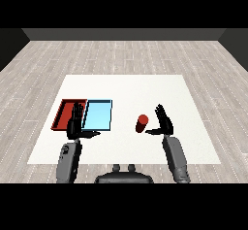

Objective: Pick the red can and put it in the red box

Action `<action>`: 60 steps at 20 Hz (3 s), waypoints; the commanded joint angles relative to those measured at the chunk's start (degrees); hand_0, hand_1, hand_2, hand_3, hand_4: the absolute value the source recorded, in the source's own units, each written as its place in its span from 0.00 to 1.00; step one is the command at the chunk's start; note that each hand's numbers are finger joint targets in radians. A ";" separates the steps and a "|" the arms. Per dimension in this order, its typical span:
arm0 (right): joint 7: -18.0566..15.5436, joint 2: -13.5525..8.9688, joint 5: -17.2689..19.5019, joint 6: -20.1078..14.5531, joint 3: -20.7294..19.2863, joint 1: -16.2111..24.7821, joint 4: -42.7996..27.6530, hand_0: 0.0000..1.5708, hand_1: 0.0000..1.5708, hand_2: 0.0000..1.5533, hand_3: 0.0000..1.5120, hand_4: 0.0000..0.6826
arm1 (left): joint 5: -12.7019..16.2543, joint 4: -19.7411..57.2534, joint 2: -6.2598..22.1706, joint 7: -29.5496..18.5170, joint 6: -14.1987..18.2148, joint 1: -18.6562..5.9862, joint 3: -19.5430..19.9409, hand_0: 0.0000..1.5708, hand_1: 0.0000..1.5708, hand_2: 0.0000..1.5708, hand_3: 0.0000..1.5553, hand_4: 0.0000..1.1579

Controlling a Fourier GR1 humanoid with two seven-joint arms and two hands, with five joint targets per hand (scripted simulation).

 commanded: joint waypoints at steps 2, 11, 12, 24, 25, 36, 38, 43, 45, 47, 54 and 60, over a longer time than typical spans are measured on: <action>-1.72 2.34 0.21 -0.19 1.95 0.08 2.05 0.00 0.00 0.00 0.00 0.00 | 0.14 3.06 0.33 -1.87 0.01 -1.44 0.94 0.00 0.00 0.00 0.00 0.00; -6.42 0.41 -1.30 2.08 -0.99 -6.80 15.80 0.00 0.00 0.00 0.00 0.00 | 3.05 1.32 2.79 -0.72 -2.79 -1.28 3.07 0.00 0.00 0.00 0.00 0.00; -5.21 2.65 -0.17 -1.42 0.90 -4.56 12.24 0.00 0.00 0.00 0.00 0.00 | 0.29 -0.94 0.24 -2.53 -0.82 2.53 0.07 0.00 0.00 0.00 0.00 0.00; -8.08 3.23 -2.51 -1.74 3.24 -12.47 24.21 0.00 0.00 0.00 0.00 0.00 | -1.39 -2.15 -0.54 -0.72 0.99 1.85 -1.44 0.00 0.00 0.00 0.00 0.00; -8.27 2.39 -2.41 1.32 0.11 -10.69 21.68 0.00 0.00 0.00 0.00 0.00 | -1.25 1.55 -0.63 -3.00 0.89 1.26 -0.65 0.00 0.00 0.00 0.00 0.00; -5.09 3.04 -3.59 -1.27 3.49 -11.69 20.50 0.00 0.00 0.00 0.00 0.00 | 1.50 -4.14 1.01 1.57 -0.56 2.03 0.66 0.00 0.00 0.00 0.00 0.00; -8.08 3.25 -6.96 -3.18 5.99 -15.23 26.59 0.00 0.00 0.00 0.00 0.00 | 0.06 -4.47 0.75 -1.57 -0.94 5.29 -0.11 0.00 0.00 0.00 0.00 0.00; -14.41 3.25 -4.93 -3.32 7.28 -15.19 33.42 0.00 0.00 0.00 0.00 0.00 | 1.87 2.74 1.63 -1.93 -1.12 -1.53 2.69 0.00 0.00 0.00 0.00 0.00; -8.90 3.26 -5.98 -7.99 8.41 -14.79 27.50 0.00 0.00 0.00 0.00 0.00 | 1.62 -3.42 2.24 1.82 -1.15 1.13 1.61 0.00 0.00 0.00 0.00 0.00; -7.30 3.14 -6.97 -10.93 7.86 -17.24 29.49 0.00 0.00 0.00 0.00 0.00 | -0.27 0.04 -0.66 -3.55 0.23 3.02 -0.01 0.00 0.00 0.00 0.00 0.00; -9.71 1.71 -6.93 -18.87 8.53 -21.24 36.19 0.92 0.92 0.94 0.94 0.90 | -1.39 -4.07 -1.11 2.22 1.94 0.81 -2.14 0.00 0.00 0.00 0.00 0.00; -8.25 3.25 -11.32 -26.64 19.69 -17.28 28.27 0.92 0.92 0.93 0.92 0.87 | 0.84 -2.54 2.15 0.31 -0.86 1.38 1.56 0.00 0.00 0.00 0.00 0.00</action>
